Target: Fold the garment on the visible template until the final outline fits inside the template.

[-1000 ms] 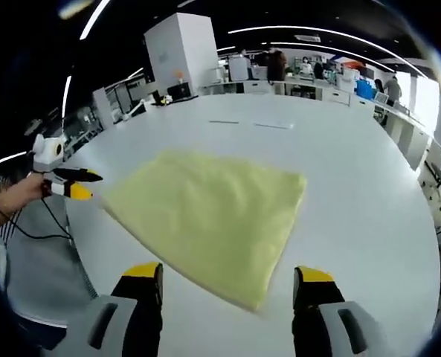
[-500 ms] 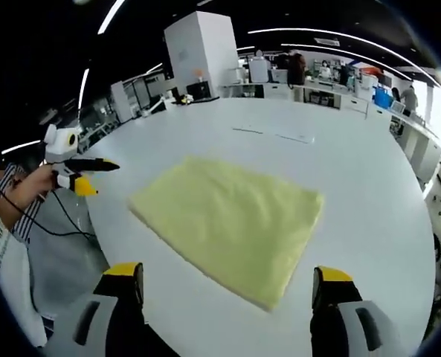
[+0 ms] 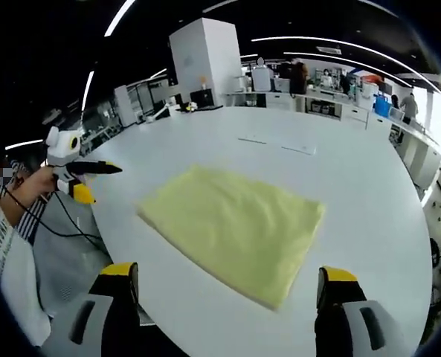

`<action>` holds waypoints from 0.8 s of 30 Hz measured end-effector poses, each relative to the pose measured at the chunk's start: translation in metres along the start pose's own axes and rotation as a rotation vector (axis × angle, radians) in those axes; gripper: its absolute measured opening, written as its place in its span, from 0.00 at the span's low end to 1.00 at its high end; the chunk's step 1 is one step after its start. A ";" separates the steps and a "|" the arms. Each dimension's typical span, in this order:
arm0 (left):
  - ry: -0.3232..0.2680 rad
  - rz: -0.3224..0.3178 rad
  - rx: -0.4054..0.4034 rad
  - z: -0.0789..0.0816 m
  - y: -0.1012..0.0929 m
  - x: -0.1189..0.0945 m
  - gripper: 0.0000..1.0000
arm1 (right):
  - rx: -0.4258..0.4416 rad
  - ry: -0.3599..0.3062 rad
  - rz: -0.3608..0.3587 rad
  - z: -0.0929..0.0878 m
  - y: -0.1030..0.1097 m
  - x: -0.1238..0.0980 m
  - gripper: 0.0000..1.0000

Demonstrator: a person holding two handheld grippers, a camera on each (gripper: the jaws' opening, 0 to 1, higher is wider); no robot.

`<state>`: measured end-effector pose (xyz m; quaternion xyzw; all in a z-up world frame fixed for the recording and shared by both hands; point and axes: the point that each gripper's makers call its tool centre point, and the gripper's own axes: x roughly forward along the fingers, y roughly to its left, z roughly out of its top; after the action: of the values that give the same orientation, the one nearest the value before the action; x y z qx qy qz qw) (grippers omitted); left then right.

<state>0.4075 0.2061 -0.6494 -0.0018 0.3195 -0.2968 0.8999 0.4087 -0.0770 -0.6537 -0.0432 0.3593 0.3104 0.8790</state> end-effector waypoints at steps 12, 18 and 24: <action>-0.014 0.002 -0.024 -0.005 0.003 -0.006 0.99 | -0.011 -0.004 -0.044 0.001 -0.005 -0.004 0.99; 0.006 -0.005 -0.019 -0.007 0.001 -0.007 0.99 | -0.027 0.020 -0.062 -0.006 -0.004 -0.005 0.95; -0.013 -0.005 -0.056 -0.007 0.006 -0.008 0.98 | -0.033 0.056 -0.085 -0.013 -0.004 -0.007 0.91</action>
<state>0.4017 0.2165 -0.6518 -0.0296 0.3216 -0.2902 0.9008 0.3992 -0.0881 -0.6597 -0.0818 0.3766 0.2775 0.8801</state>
